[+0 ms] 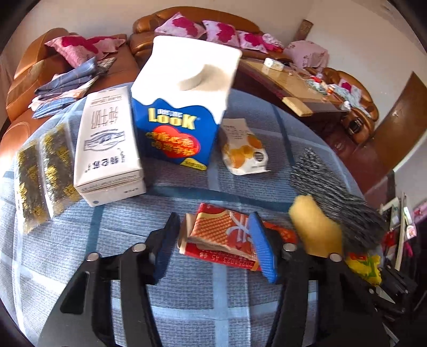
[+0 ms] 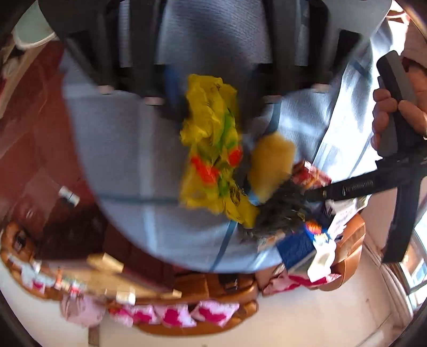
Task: Collect trash
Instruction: 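Grasp the yellow printed bag with the right tool while the left tool grasps the red wrapper, then lift the yellow bag with the right tool while the left tool lifts the red wrapper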
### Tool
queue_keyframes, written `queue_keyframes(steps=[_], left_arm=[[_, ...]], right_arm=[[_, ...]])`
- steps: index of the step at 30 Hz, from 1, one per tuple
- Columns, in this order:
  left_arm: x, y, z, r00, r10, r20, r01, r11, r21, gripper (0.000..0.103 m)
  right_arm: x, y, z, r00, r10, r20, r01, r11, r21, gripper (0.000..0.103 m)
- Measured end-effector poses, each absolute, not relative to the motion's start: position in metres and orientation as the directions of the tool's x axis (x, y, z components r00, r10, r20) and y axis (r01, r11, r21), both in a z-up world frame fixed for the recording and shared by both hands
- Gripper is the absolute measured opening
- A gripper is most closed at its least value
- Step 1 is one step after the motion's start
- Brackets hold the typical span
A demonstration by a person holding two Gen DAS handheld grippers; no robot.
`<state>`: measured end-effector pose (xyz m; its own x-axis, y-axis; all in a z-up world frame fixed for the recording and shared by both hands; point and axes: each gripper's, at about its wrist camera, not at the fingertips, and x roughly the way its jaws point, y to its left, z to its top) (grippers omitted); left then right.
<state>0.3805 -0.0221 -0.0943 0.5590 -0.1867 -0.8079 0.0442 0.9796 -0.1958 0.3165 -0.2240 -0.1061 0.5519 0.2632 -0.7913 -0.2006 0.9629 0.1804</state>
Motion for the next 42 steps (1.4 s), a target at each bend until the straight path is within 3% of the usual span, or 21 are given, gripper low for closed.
queue_keyframes(steps=[8,19,27,29,32,36,37,40,42], left_arm=[[0.356,-0.004,-0.082,0.599,-0.236,-0.765,0.072,0.968,-0.242,0.03],[0.308,0.02,-0.067,0.625,-0.212,-0.751,0.127,0.977,-0.17,0.027],[0.268,0.034,-0.043,0.673,-0.256,-0.694,0.156,0.966,-0.205,0.018],[0.258,0.031,-0.038,0.687,-0.254,-0.681,0.171,0.967,-0.188,0.008],[0.244,0.026,-0.036,0.689,-0.26,-0.676,0.189,0.966,-0.179,0.005],[0.235,0.022,-0.048,0.663,-0.239,-0.71,0.199,0.97,-0.14,0.011],[0.234,0.02,-0.05,0.659,-0.236,-0.714,0.207,0.97,-0.129,0.02],[0.229,0.018,-0.049,0.672,-0.221,-0.706,0.234,0.969,-0.081,0.064],[0.233,0.012,-0.047,0.681,-0.22,-0.698,0.268,0.962,-0.041,0.068]], right_arm=[[0.282,-0.219,-0.088,0.592,0.255,-0.764,-0.192,0.966,0.173,0.024],[0.227,-0.221,-0.073,0.635,0.25,-0.731,-0.157,0.968,0.195,0.024],[0.204,-0.232,-0.068,0.67,0.265,-0.693,-0.107,0.959,0.264,0.024],[0.199,-0.23,-0.068,0.672,0.269,-0.69,-0.108,0.958,0.267,0.024],[0.189,-0.226,-0.067,0.677,0.28,-0.68,-0.114,0.954,0.279,0.024],[0.179,-0.223,-0.062,0.684,0.291,-0.669,-0.128,0.951,0.283,0.024],[0.176,-0.222,-0.061,0.685,0.29,-0.668,-0.132,0.951,0.278,0.024],[0.167,-0.223,-0.058,0.691,0.286,-0.663,-0.135,0.953,0.271,0.024],[0.164,-0.225,-0.055,0.698,0.275,-0.661,-0.125,0.956,0.266,0.024]])
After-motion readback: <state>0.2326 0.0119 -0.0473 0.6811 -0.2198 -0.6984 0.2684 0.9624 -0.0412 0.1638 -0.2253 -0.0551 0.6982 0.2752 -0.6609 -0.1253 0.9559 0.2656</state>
